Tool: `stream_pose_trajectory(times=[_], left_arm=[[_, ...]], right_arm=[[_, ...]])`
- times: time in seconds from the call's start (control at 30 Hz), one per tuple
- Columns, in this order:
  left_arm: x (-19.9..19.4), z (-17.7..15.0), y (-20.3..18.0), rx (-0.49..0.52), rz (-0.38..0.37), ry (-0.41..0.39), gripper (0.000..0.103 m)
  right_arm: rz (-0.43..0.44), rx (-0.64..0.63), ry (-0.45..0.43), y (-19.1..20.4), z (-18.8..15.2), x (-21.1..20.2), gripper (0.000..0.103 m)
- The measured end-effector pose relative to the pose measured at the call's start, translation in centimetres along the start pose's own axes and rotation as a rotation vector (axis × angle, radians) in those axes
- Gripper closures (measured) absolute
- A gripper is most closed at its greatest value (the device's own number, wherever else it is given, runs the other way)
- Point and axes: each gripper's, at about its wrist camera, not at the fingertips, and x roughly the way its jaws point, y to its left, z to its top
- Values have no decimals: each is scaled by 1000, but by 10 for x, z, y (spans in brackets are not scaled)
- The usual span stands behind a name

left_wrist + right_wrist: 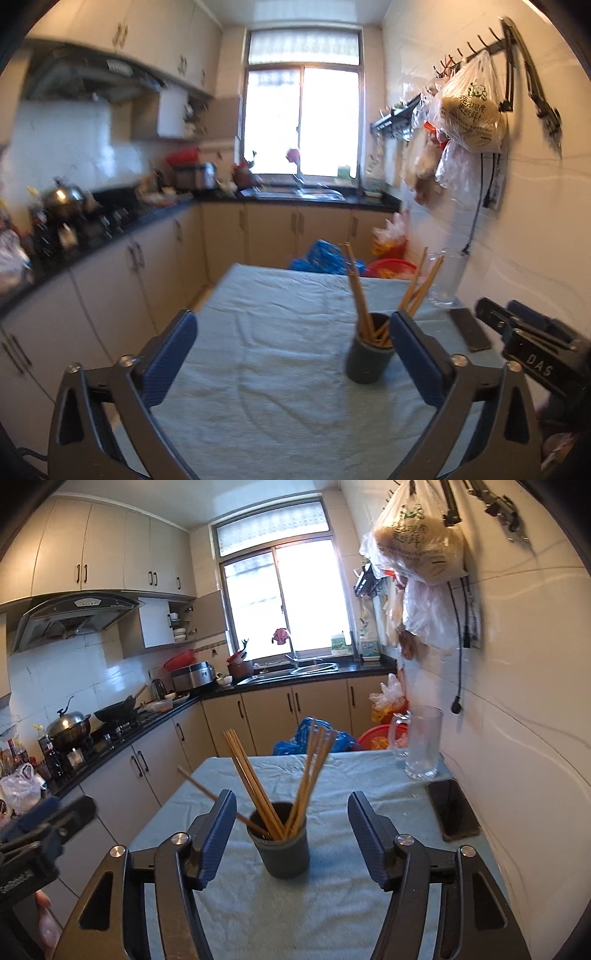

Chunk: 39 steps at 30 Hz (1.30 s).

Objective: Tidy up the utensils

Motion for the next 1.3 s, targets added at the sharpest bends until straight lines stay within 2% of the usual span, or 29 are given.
stream_pose_trajectory(times=[0.1,0.2,0.33,0.47,0.8,1.07,1.3], left_arm=[[-12,-12,-2,36,51,-1,0],[-20,-22,0,34,54,15,0],[-31,-35,3,20,54,-4,0],[-32,-42,6,6,25,29,0],[-31,-56,0,21,22,44,0],[-14,-63,3,-10,8,161,0],[-10,-69,2,13,30,171,0]], right_arm=[[-20,23,22,-6,-16,-7,34],[-36,53,54,-13,-33,-13,34],[-59,85,88,-21,-51,-20,32],[-91,105,118,-28,-66,-26,32],[-141,100,129,-27,-80,-30,29],[-150,90,148,-21,-87,-25,28],[-160,82,158,-17,-89,-20,26]])
